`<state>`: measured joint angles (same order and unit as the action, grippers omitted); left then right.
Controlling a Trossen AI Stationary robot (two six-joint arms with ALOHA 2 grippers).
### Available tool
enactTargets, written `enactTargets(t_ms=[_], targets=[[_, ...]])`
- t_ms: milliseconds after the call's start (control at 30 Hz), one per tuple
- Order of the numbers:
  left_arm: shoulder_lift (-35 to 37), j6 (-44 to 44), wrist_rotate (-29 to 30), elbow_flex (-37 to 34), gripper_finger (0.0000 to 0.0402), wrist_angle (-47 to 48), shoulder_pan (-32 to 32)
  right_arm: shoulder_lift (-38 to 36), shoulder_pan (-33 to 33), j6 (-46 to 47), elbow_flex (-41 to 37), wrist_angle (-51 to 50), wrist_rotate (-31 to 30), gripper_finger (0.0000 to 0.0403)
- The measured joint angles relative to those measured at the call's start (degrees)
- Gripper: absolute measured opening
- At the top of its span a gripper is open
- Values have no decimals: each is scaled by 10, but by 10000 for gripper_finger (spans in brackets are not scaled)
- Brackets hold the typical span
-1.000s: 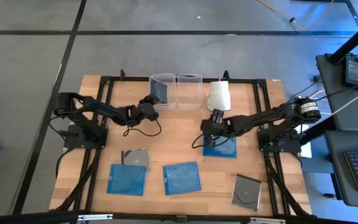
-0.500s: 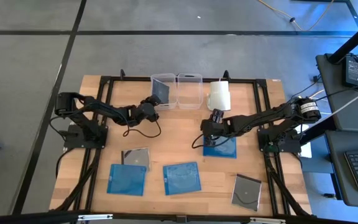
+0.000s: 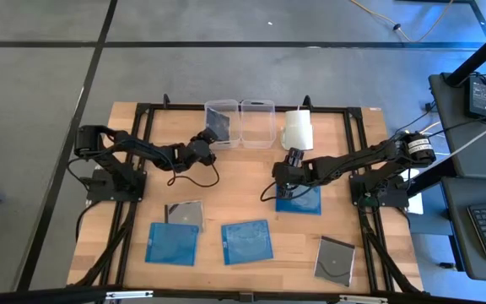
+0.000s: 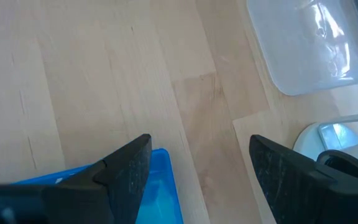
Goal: Pick & place jewel cases by type
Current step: Put the top black CD case into the left transparent bin
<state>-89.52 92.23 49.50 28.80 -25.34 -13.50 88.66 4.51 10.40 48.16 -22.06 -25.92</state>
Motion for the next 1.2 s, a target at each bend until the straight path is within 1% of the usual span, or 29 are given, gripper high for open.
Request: enactTargets(t_ms=[433, 667, 767, 900, 1200], targets=[[5, -4, 3, 0, 47, -1, 13, 0, 0, -1, 0, 0, 0, 273], [5, -10, 17, 0, 47, -1, 15, 0, 0, -1, 0, 0, 0, 273], [5, -27, 13, 0, 48, -2, 15, 0, 0, -1, 0, 0, 0, 273], [7, -66, -2, 0, 71, -3, 15, 0, 0, -1, 0, 0, 0, 273], [6, -61, 8, 0, 151, -1, 15, 0, 0, -1, 0, 0, 0, 273]])
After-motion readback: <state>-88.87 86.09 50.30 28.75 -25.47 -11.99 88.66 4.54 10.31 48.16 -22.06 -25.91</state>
